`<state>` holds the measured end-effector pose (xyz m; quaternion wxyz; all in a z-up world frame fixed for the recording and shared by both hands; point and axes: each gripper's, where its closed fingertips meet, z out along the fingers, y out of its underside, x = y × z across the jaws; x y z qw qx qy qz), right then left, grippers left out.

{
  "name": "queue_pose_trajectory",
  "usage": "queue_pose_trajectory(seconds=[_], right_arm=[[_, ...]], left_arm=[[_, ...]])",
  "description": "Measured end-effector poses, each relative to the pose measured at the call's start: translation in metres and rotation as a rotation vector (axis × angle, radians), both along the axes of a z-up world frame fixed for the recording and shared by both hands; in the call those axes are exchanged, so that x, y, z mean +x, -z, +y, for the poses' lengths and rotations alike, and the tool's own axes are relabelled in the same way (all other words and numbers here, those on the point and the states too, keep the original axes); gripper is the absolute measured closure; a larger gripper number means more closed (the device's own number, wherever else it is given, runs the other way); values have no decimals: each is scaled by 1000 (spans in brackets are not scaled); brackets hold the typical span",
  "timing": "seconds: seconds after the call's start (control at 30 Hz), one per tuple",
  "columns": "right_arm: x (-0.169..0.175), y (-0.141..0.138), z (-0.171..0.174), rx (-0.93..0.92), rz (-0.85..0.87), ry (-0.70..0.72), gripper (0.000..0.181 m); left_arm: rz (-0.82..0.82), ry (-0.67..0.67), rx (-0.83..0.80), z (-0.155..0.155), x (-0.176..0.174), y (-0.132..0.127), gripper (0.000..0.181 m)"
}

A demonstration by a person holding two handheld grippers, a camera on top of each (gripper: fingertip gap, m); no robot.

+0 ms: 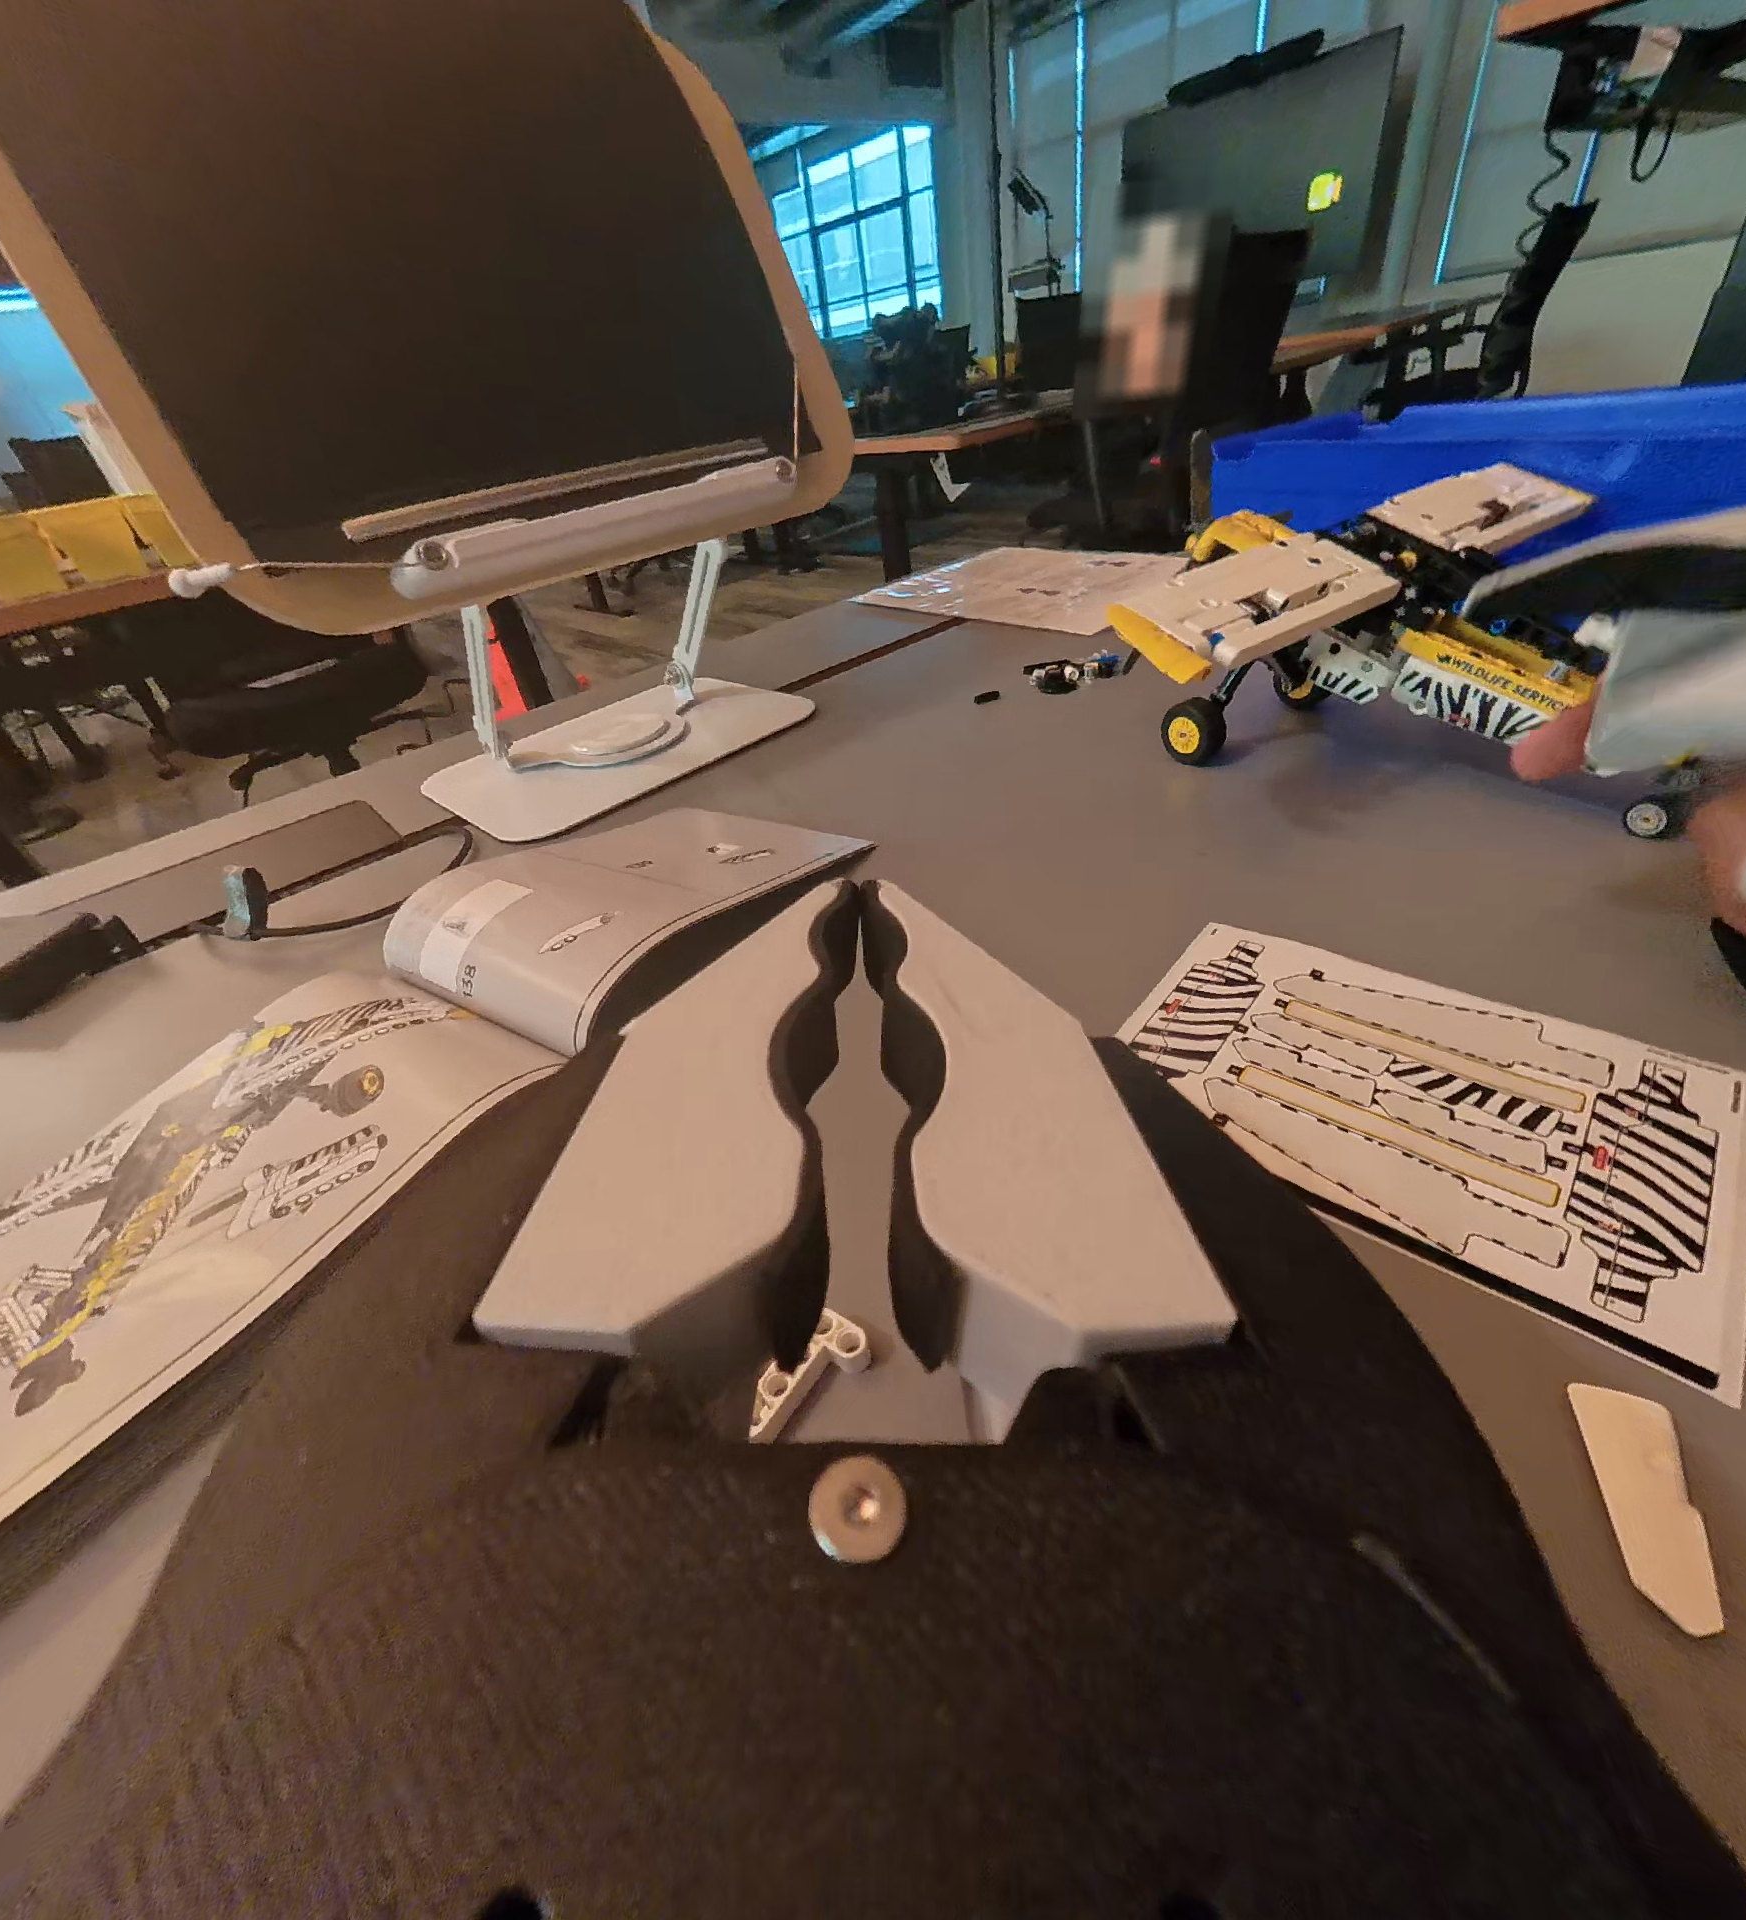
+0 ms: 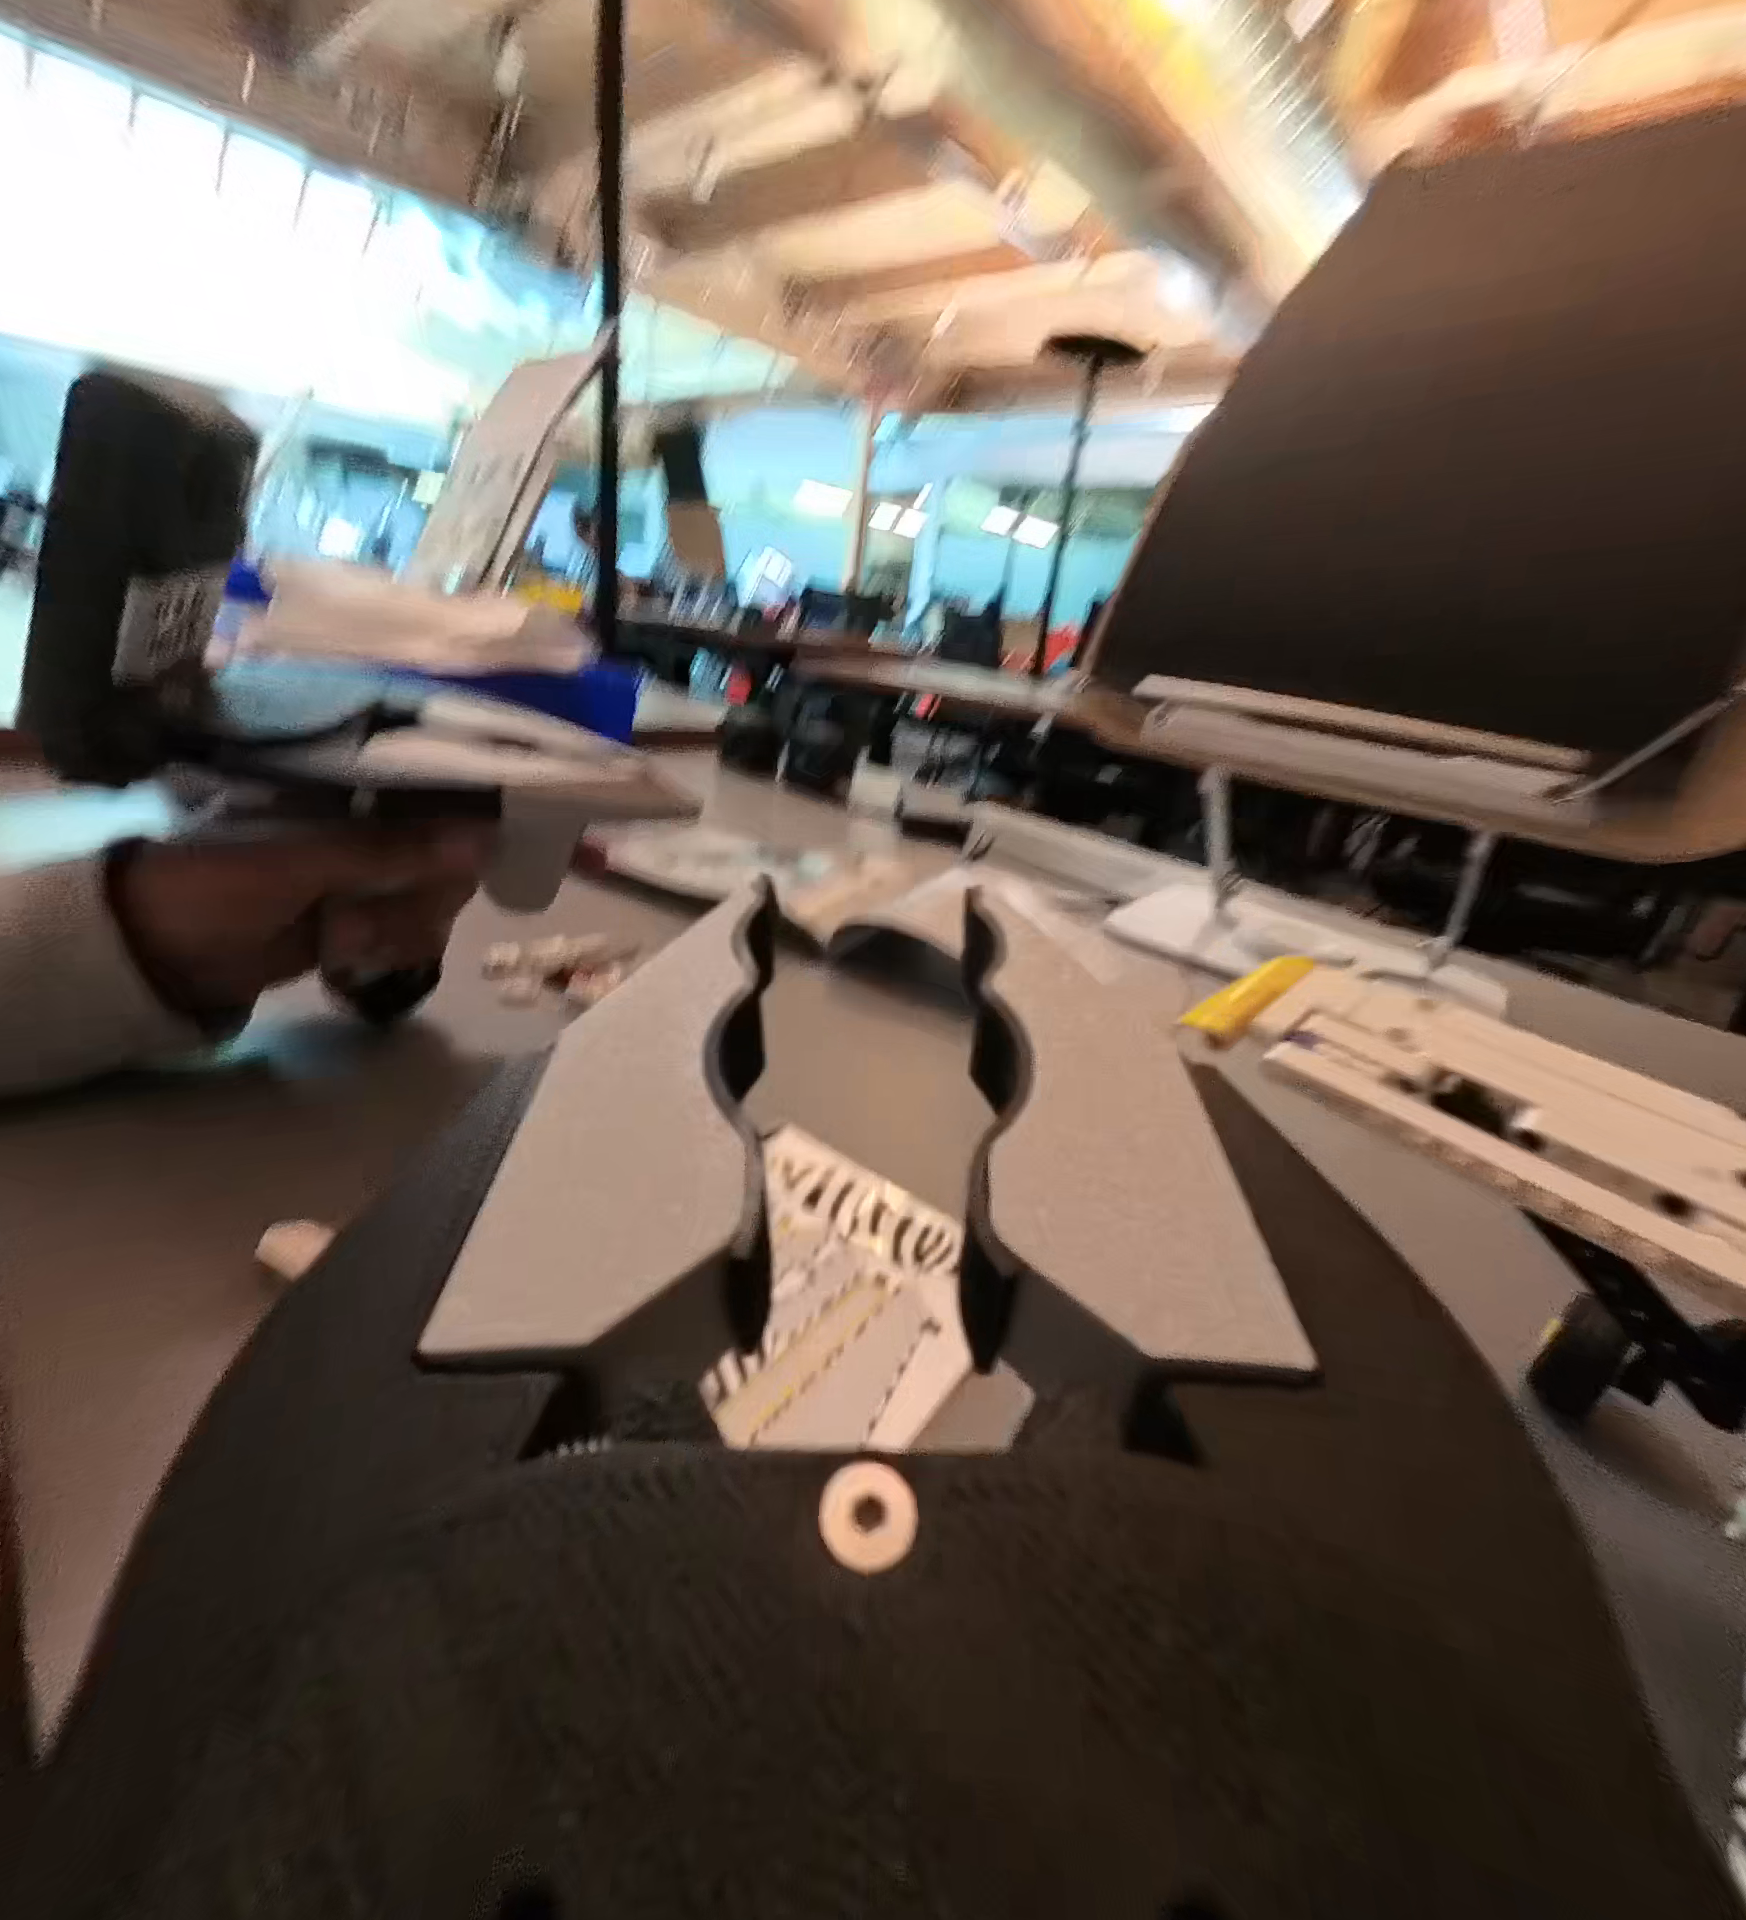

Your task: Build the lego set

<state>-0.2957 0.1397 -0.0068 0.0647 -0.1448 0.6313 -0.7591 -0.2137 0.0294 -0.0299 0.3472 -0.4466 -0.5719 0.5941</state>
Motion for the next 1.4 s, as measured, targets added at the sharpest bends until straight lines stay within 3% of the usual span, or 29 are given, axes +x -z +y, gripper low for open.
queue_pose_trajectory(seconds=[0.07,0.17,0.23,0.4,0.57,0.67,0.73,0.8,0.87,1.2,1.33,1.4], right_arm=[[20,26,-1,167,161,-99,117],[28,70,4,416,360,-174,105],[23,89,6,547,360,-172,85],[19,123,11,804,335,-175,76],[26,126,11,862,270,-219,101],[25,126,9,861,265,-210,106],[25,124,10,854,259,-212,133],[26,124,10,850,267,-217,143],[26,124,11,844,282,-214,181],[24,123,9,817,313,-178,181],[22,105,7,732,271,-157,181],[19,98,8,713,251,-143,162]], left_arm=[[13,-3,23,-3,1,-1,181],[6,-2,47,-5,1,1,181],[-6,2,46,-5,-1,2,181],[-36,0,11,-3,-4,5,181],[-42,2,8,-3,-5,6,181],[-36,2,9,-3,-4,5,181],[-35,2,6,-3,-4,4,181],[-36,3,-1,-2,-4,4,181],[-38,4,-10,-1,-5,4,181],[-81,23,-42,10,-9,8,181],[-93,55,22,16,-11,12,181],[-87,59,30,16,-11,12,181]])
